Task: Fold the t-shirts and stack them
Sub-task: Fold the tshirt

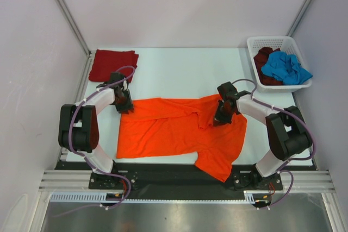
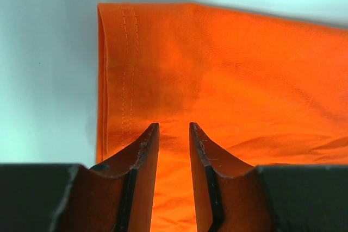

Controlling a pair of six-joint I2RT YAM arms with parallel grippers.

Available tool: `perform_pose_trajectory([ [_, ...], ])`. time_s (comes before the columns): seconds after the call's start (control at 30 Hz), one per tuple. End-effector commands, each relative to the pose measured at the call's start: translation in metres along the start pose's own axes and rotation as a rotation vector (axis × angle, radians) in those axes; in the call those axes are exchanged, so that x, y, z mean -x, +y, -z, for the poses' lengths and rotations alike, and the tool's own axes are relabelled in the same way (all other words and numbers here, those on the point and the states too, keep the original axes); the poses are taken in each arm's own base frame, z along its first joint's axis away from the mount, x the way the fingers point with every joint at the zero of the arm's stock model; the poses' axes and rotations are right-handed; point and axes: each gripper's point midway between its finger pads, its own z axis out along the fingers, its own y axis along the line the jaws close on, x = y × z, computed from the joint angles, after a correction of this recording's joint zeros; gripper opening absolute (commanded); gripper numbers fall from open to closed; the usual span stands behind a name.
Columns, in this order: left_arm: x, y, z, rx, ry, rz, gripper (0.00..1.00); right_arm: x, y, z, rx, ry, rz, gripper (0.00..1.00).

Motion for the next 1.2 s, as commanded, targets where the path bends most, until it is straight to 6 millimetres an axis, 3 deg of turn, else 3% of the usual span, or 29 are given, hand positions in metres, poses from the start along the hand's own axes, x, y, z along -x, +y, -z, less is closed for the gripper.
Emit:
perform_pose_trajectory([
  [0.0,0.010,-0.004,0.010,-0.019,-0.044,-0.012,0.34,0.009,-0.003,0.020,-0.043,-0.045,0.027,0.00],
  [0.07,0.010,-0.003,0.011,-0.015,-0.048,-0.015,0.34,0.010,-0.009,0.029,-0.076,-0.056,0.050,0.00],
  [0.2,0.009,-0.002,0.009,-0.011,-0.049,-0.015,0.34,0.006,-0.041,0.057,-0.209,-0.091,0.076,0.00],
  [0.37,0.010,-0.004,0.006,-0.021,-0.046,-0.004,0.34,-0.005,-0.051,0.077,-0.211,-0.105,0.086,0.00],
  [0.8,0.013,-0.006,0.011,-0.028,-0.057,-0.003,0.34,-0.032,-0.077,0.048,-0.222,0.005,0.039,0.01],
  [0.83,0.013,-0.006,0.011,-0.028,-0.056,-0.006,0.34,-0.031,-0.079,0.045,-0.223,0.016,0.032,0.14],
  [0.97,0.016,-0.007,0.015,-0.030,-0.068,-0.005,0.35,-0.002,-0.070,0.056,-0.197,-0.049,0.062,0.45],
  [1.03,0.017,-0.008,0.018,-0.031,-0.074,-0.007,0.35,0.025,-0.061,0.069,-0.189,-0.120,0.071,0.56],
  [1.17,0.024,-0.010,0.022,-0.031,-0.087,-0.004,0.35,0.084,-0.056,0.079,-0.151,-0.207,0.034,0.56],
])
